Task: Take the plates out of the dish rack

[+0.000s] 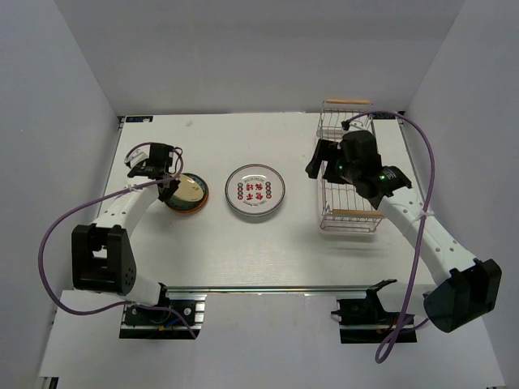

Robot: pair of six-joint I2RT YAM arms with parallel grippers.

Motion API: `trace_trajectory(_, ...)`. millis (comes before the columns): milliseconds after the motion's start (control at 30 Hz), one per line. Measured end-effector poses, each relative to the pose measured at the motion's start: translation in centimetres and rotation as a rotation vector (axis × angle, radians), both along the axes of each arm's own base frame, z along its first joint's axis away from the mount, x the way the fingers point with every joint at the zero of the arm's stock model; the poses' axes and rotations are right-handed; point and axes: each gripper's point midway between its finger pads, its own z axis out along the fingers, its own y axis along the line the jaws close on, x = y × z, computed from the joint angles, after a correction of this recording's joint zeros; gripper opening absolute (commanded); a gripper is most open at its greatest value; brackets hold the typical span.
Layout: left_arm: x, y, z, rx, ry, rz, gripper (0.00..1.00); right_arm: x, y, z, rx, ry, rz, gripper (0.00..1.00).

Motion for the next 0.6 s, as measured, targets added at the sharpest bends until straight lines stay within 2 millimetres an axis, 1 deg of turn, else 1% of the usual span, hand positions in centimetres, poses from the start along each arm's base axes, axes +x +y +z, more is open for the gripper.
trace_trajectory(33,0.0,0.0,0.0,-0.003,0.000,0.001,0.26,0.0,0.0,0.0,0.000,0.001,0.000,0.89)
trace_trajectory(67,0.0,0.1,-0.1,-0.003,0.003,0.001,0.41,0.0,0.0,-0.1,0.000,0.001,0.000,0.89)
trace_trajectory(133,-0.2,0.1,-0.3,-0.002,0.018,-0.003,0.55,0.0,0.0,-0.1,-0.002,0.003,0.000,0.89)
trace_trajectory(167,-0.3,0.2,-0.4,-0.003,0.023,0.000,0.67,0.1,0.0,-0.2,-0.002,0.004,0.000,0.89)
trace_trajectory(233,-0.6,0.2,-0.5,-0.002,0.033,0.000,0.74,0.0,0.0,-0.2,-0.002,0.005,0.000,0.89)
trace_trajectory(267,-0.7,0.2,-0.5,-0.002,0.037,0.002,0.83,0.0,0.0,-0.2,-0.002,0.005,0.000,0.89)
trace_trajectory(333,-0.8,0.2,-0.5,-0.003,0.042,0.000,0.88,0.1,0.0,-0.2,-0.003,0.005,0.000,0.89)
trace_trajectory(400,-0.9,0.2,-0.5,-0.005,0.041,-0.001,0.97,0.0,0.0,-0.2,-0.005,0.005,-0.002,0.89)
trace_trajectory(433,-0.9,0.2,-0.4,-0.004,0.043,-0.004,0.98,0.0,-0.1,-0.3,-0.006,0.005,-0.002,0.89)
trace_trajectory(600,-1.2,-0.2,-0.1,-0.010,0.049,-0.042,0.98,-0.2,-0.5,-0.6,-0.029,0.000,-0.004,0.89)
